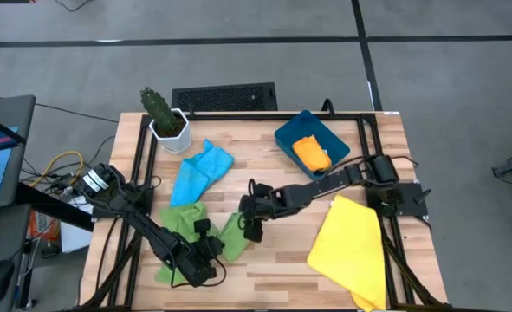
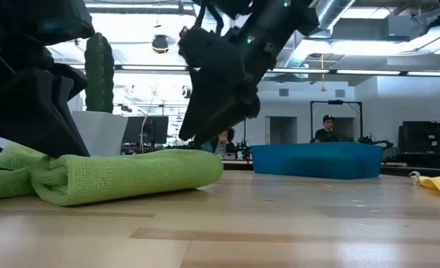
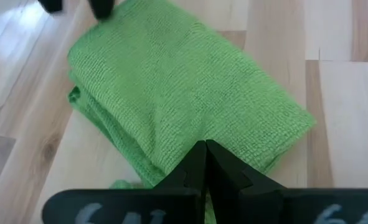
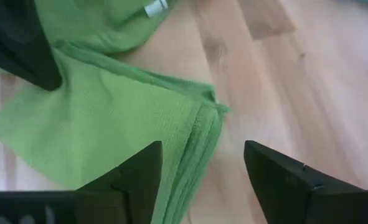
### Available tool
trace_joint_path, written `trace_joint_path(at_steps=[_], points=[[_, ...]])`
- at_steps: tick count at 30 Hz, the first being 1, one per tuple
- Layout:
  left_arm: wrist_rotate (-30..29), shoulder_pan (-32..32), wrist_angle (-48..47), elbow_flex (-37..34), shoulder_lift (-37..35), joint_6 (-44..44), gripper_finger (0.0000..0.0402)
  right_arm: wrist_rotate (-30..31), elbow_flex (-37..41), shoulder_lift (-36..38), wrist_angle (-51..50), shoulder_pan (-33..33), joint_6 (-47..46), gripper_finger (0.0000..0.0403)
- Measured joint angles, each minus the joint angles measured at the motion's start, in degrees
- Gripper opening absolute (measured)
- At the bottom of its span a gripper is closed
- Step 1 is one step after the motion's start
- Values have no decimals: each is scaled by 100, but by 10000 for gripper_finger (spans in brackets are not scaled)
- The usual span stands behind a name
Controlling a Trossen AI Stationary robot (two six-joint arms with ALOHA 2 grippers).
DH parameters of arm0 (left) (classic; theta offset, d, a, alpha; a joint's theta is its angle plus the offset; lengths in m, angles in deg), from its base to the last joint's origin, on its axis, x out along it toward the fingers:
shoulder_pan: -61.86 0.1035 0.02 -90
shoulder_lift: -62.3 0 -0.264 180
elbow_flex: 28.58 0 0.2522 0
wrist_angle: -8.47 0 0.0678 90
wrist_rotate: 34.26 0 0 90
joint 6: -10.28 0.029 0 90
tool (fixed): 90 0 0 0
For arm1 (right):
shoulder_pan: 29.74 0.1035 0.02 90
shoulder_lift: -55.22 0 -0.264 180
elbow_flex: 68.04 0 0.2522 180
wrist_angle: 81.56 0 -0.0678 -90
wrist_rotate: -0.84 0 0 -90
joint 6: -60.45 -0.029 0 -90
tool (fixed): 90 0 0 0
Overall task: Fold microfiber towels
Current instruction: Put the folded green microfiber towel into the blue bin
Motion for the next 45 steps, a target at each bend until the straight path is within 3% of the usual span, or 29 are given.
trace_joint_path(at_steps=[7,14,18,24,25,32,45], points=[[-5,2,40,-1,0,21,0,-578,13,-440,278,-104,-110,281],[-2,2,116,-3,0,29,0,-594,-26,-734,334,-161,-80,282],[2,2,105,-3,0,135,0,-606,-24,-744,245,-199,-62,231],[-126,2,54,-3,-29,441,0,-823,-17,-758,293,-245,364,44],[-171,2,18,-3,-52,456,0,-856,-17,-754,289,-276,438,27],[-479,-7,-660,-3,-498,363,0,-920,11,-502,-212,-594,644,23],[-1041,-33,-1561,-1,-1045,305,0,-274,42,694,-1983,-1679,1641,23]])
